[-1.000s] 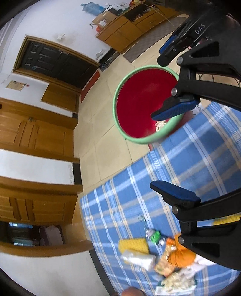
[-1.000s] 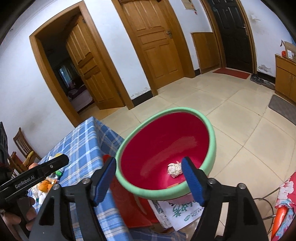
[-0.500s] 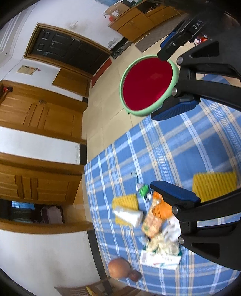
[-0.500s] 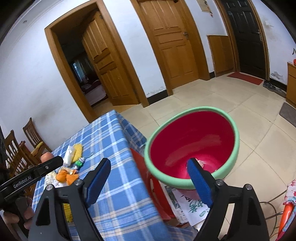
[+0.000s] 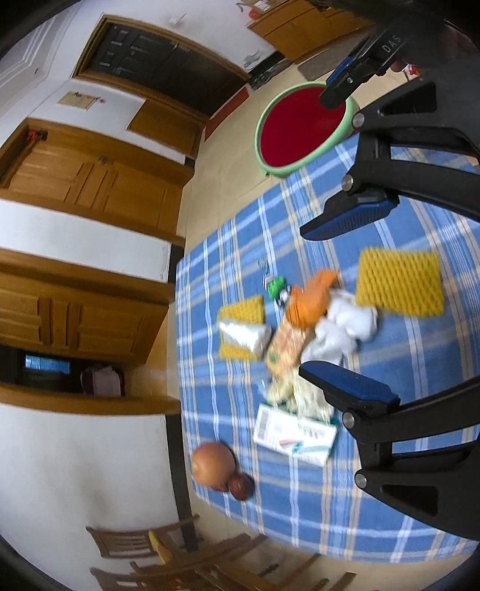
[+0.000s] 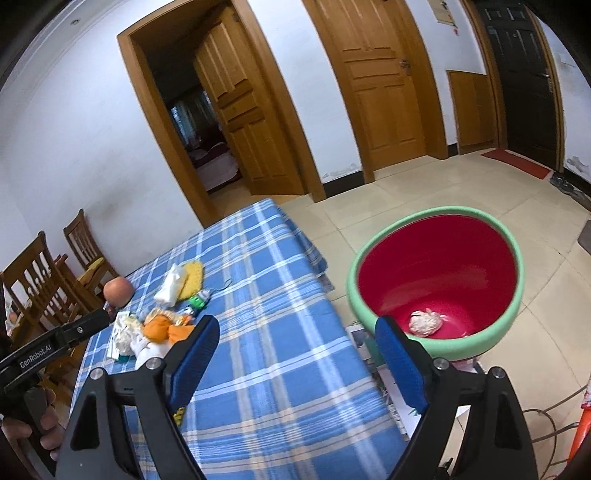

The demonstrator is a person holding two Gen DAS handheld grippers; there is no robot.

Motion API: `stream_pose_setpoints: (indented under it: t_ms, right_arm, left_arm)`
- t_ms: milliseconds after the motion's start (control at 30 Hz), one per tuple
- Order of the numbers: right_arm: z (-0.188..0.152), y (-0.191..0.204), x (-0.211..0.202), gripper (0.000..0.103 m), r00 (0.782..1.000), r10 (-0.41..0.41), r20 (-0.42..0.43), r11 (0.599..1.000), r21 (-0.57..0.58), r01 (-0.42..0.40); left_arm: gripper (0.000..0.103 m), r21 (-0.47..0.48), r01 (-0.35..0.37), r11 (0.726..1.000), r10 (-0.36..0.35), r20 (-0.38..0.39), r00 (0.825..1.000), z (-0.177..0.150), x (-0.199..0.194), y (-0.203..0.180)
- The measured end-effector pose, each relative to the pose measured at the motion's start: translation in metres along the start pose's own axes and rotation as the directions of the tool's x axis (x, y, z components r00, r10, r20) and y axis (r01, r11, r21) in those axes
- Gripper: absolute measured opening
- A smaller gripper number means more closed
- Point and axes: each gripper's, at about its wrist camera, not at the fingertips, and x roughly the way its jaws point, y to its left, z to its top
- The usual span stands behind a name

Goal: Collect trash
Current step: 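Move both open tools back over the table, then grasp the white-and-teal medicine box with left tool while right tool grasps yellow foam net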

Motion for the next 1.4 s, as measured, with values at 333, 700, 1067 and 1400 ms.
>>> stream_pose_setpoints:
  t_ms: [333,700,1067,1400]
  right_arm:
    - [-0.014,0.023,0.018,0.088,0.998,0.027,-0.058,0.999,-0.029,-0.029]
    - [-0.028,0.038,0.028,0.088,0.993,0.039,-0.112,0.997,-0.062,-0.046]
    - [-0.041,0.057,0.041,0.088,0.986,0.047,-0.158,0.992,-0.105,-0.064]
    - [-0.047,0.068,0.052,0.088,0.980,0.044,-0.193,0.990,-0.121,-0.069]
  left_arm:
    - [0.071,-0.051,-0.091,0.995,0.089,-0.035,0.995,-0.019,0.002,0.045]
    - [0.071,-0.096,-0.152,0.984,0.146,-0.071,0.987,-0.028,0.020,0.078]
    - [0.071,-0.096,-0.243,0.965,0.234,-0.099,0.967,-0.026,0.041,0.117]
    - [0.075,-0.060,-0.245,0.968,0.236,-0.134,0.963,-0.021,0.068,0.126]
